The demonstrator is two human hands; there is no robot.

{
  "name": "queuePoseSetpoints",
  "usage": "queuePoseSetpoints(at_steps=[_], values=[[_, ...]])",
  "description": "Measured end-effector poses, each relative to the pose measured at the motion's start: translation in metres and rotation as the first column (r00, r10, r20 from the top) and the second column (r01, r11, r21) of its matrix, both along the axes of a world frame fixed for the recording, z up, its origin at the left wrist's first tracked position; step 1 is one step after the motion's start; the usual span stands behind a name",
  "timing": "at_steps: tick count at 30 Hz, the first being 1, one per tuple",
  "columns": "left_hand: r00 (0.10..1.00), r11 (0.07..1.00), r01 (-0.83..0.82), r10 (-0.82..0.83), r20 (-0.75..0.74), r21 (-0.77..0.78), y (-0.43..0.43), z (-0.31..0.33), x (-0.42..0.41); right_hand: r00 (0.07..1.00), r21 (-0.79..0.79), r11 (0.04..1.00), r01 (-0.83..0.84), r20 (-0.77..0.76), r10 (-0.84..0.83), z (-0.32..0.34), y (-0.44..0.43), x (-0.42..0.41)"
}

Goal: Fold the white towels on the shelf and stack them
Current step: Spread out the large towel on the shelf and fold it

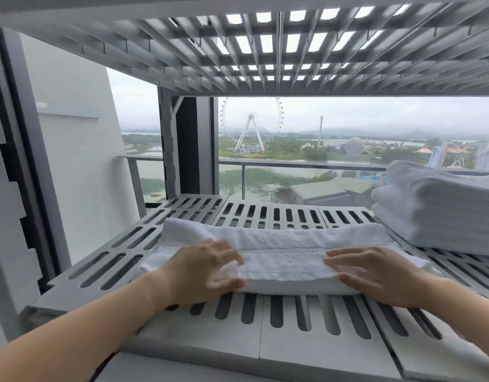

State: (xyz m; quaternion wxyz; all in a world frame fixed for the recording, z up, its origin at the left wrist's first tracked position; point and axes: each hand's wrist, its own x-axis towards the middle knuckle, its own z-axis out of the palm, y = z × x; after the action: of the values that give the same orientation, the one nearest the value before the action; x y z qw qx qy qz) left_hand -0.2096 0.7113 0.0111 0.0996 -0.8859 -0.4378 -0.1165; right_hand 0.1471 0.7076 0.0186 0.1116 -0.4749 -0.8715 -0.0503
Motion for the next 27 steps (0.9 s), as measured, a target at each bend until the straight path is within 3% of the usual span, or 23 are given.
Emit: queuePoseSetpoints(at_steps=[4,9,12,16,24,27], values=[[0.980,0.983,-0.052,0.084,0.179,-0.174,0.026,0.017,0.023,0.983,-0.033,0.999,-0.019,-0.181,0.012,0.018,0.024,-0.052],[0.971,0.924,-0.236,0.238,-0.032,-0.301,0.060,0.011,0.041,0.988,-0.191,0.981,0.025,-0.148,-0.054,0.007,0.076,-0.137],[0.921,0.884,-0.389,0.372,-0.114,-0.258,0.065,-0.004,0.014,0.991,-0.298,0.949,0.101,-0.055,-0.123,-0.014,0.093,-0.148],[0.868,0.826,-0.496,0.473,-0.152,-0.268,0.065,0.001,-0.010,0.963,-0.291,0.919,0.266,0.032,-0.269,-0.023,0.101,-0.134],[0.876,0.826,-0.483,0.460,-0.149,-0.292,0.061,0.001,-0.015,0.908,-0.256,0.872,0.418,0.113,-0.402,-0.020,0.097,-0.096],[0.887,0.850,-0.462,0.433,-0.162,-0.254,0.064,0.003,-0.013,0.905,-0.235,0.875,0.423,0.052,-0.423,-0.021,0.090,-0.084]])
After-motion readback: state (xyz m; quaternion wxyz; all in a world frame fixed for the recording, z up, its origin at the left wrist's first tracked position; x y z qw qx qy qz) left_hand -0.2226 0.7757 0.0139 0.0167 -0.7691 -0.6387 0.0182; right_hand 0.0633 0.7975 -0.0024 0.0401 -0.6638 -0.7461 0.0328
